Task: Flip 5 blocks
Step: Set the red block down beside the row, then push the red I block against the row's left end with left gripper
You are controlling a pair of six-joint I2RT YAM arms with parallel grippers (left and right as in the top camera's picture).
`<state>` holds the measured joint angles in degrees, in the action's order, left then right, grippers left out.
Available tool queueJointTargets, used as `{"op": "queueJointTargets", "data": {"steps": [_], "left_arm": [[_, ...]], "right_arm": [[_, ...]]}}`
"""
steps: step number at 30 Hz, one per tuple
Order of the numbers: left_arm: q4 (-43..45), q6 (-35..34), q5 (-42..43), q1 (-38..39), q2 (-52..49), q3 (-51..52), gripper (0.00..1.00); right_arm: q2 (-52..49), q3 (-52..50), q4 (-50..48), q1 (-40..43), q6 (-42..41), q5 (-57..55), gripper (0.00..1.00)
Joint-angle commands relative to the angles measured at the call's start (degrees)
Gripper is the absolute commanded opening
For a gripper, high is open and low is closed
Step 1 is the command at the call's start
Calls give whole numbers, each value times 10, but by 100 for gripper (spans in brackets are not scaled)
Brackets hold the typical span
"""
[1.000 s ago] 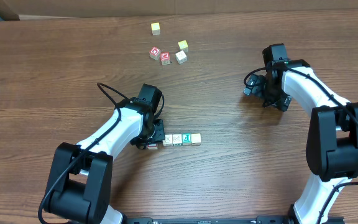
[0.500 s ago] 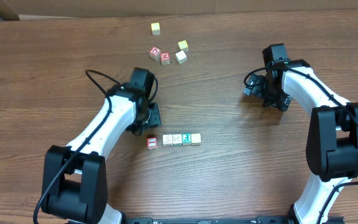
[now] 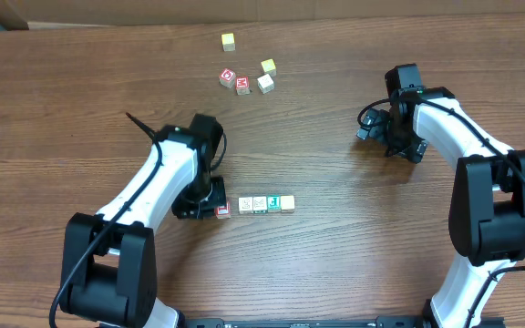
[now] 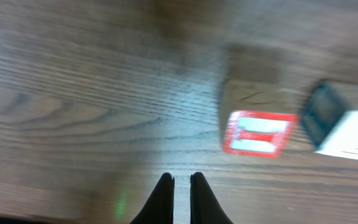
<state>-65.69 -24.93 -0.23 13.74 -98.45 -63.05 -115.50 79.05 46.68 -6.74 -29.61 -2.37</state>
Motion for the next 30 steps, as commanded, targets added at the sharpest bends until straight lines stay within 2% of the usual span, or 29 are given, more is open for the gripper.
{"op": "queueJointTargets", "data": {"steps": [1,7,12,30], "left_arm": [[35,7,-2,-2,7,52,4],[129,5,-2,-2,7,101,4],[166,5,-1,-2,7,102,4],[214,5,31,-2,7,102,5]], "right_arm": [[2,-3,-1,0,0,-6,100],[2,-3,-1,0,0,-6,100],[2,-3,-1,0,0,-6,100],[2,-3,-1,0,0,-6,100]]}}
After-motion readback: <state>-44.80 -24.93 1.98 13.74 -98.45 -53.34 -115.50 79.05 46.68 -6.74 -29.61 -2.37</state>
